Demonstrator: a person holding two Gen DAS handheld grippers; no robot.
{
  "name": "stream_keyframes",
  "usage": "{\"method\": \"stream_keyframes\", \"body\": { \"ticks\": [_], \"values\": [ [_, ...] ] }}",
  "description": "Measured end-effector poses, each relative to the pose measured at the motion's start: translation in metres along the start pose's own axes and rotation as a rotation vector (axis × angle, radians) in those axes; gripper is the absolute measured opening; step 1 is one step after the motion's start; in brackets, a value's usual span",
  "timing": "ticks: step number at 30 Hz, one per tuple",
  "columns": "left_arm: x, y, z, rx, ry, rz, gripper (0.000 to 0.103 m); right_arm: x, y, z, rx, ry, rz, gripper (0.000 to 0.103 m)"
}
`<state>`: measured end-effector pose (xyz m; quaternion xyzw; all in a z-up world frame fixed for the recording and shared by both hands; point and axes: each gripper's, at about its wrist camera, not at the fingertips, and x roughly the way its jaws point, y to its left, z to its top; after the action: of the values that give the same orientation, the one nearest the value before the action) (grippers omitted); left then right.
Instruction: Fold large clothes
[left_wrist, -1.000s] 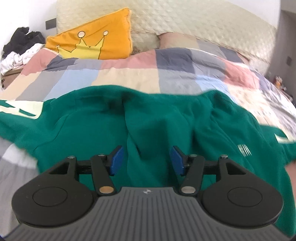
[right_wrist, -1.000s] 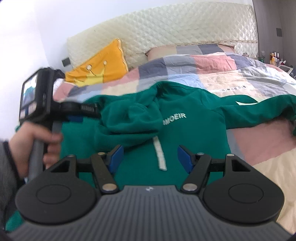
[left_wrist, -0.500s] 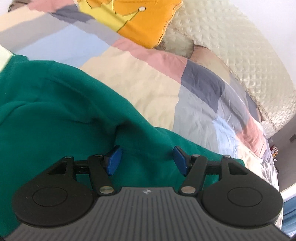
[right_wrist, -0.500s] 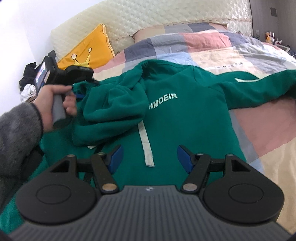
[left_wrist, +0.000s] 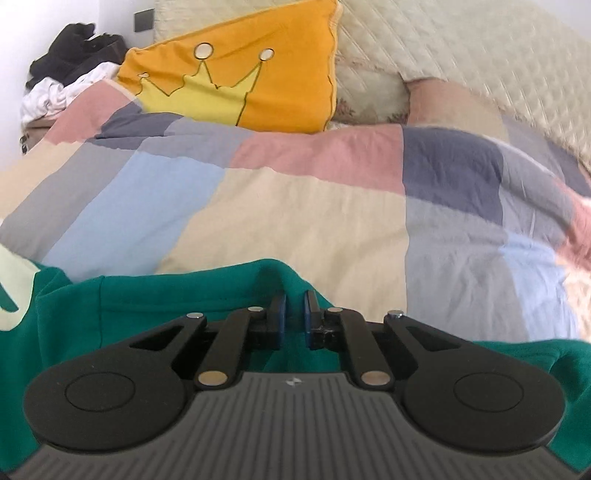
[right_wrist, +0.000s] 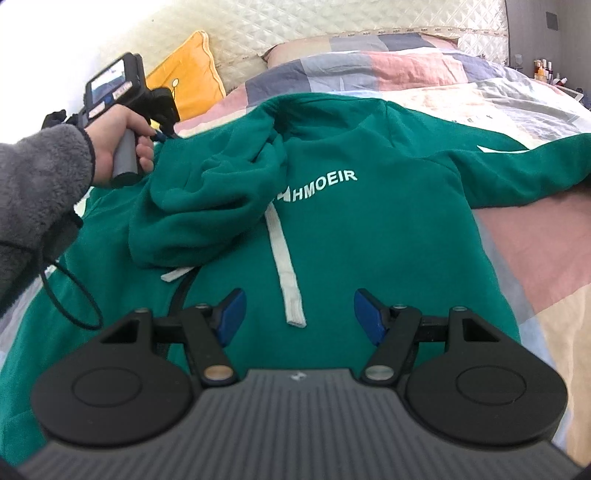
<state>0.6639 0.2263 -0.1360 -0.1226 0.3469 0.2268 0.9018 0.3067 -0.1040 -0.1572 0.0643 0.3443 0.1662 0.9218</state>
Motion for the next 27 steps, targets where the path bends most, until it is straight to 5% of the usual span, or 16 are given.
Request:
{"method": "stream_keyframes", "body": {
  "ticks": [3, 7, 9, 21, 24, 27],
  "values": [
    [-0.005, -0.003, -0.008, 0.031, -0.006, -0.028, 0.014, 0.001, -0.003, 0.000, 0.010, -0.006, -0.004, 0.067],
    [-0.025, -0.004, -0.017, 0.062, 0.041, -0.070, 0.040, -0.001, -0.003, 0.001, 0.005, -0.017, -0.007, 0.067],
    [-0.047, -0.006, -0.024, 0.087, 0.036, -0.099, 0.043, -0.002, -0.003, 0.001, 0.002, -0.023, -0.012, 0.067],
    [-0.156, -0.074, -0.100, 0.305, 0.154, -0.511, 0.052, -0.018, -0.021, 0.009, 0.085, -0.070, -0.067, 0.067],
    [-0.165, -0.101, -0.128, 0.428, 0.145, -0.486, 0.066, -0.025, -0.032, 0.011, 0.138, -0.102, -0.082, 0.067],
    [-0.166, -0.123, -0.153, 0.538, 0.145, -0.462, 0.066, -0.028, -0.040, 0.012, 0.164, -0.128, -0.107, 0.067]
  ]
}}
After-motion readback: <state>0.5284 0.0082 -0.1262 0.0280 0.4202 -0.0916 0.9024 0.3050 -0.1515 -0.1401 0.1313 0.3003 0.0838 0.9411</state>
